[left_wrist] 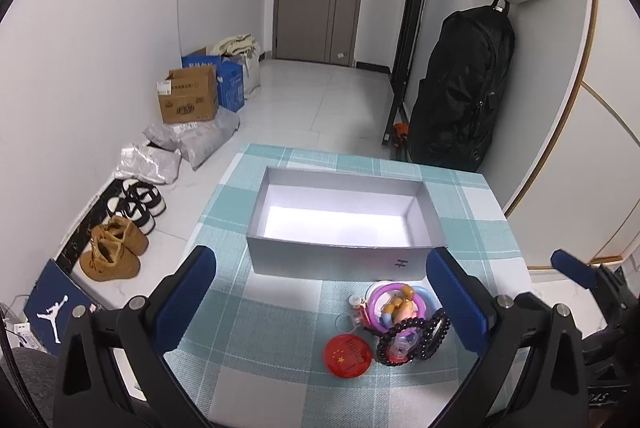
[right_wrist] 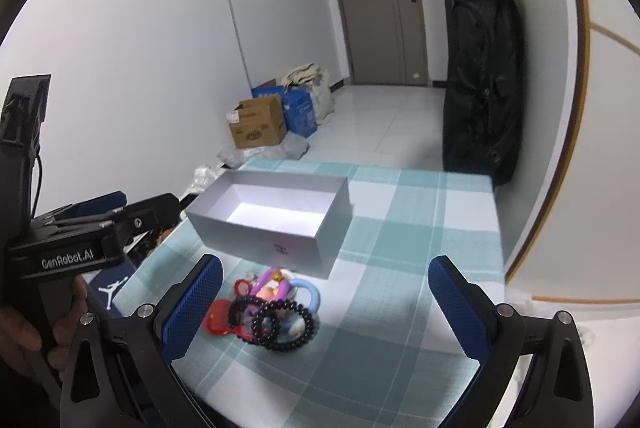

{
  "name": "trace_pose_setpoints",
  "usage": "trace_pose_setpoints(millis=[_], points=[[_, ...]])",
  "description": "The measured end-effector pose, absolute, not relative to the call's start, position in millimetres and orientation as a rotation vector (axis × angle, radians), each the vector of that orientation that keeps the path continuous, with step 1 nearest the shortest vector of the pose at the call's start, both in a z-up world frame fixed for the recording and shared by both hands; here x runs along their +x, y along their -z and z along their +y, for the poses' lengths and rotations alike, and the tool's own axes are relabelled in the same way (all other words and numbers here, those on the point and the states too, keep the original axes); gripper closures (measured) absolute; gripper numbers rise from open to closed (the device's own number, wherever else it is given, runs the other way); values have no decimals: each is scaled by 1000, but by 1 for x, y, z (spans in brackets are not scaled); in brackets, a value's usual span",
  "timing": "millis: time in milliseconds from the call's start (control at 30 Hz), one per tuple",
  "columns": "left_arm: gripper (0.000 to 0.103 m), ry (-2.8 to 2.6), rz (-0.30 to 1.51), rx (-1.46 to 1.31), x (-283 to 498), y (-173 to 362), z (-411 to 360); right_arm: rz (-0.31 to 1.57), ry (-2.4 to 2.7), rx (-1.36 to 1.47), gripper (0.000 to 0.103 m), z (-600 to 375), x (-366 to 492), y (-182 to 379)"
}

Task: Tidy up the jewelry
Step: 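Lower the right gripper onto the black coiled bracelets and close it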

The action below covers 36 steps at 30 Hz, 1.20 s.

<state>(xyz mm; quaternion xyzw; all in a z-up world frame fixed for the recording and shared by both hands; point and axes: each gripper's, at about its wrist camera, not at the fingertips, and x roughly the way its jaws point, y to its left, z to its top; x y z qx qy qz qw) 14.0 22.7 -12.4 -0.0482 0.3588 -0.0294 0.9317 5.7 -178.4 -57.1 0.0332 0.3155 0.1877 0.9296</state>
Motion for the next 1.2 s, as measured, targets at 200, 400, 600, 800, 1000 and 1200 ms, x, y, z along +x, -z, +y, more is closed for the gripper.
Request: trace_pose_setpoints(millis=[200, 400, 600, 800, 1000, 1200], points=[[1, 83, 785, -125, 19, 21, 34, 748, -440, 78, 0, -172, 15, 74], [1, 145, 841, -118, 19, 30, 38, 863, -486, 48, 20, -158, 25, 97], [1, 179, 904, -99, 21, 39, 41, 937, -469, -65, 41, -145, 31, 119], [1, 192, 953, -130, 23, 47, 47, 940, -484, -71, 57, -146, 37, 123], [3, 205, 966, -103, 23, 52, 42, 949, -517, -72, 74, -140, 45, 127], [9, 221, 994, -94, 22, 57, 43, 969, -535, -25, 88, -144, 48, 129]])
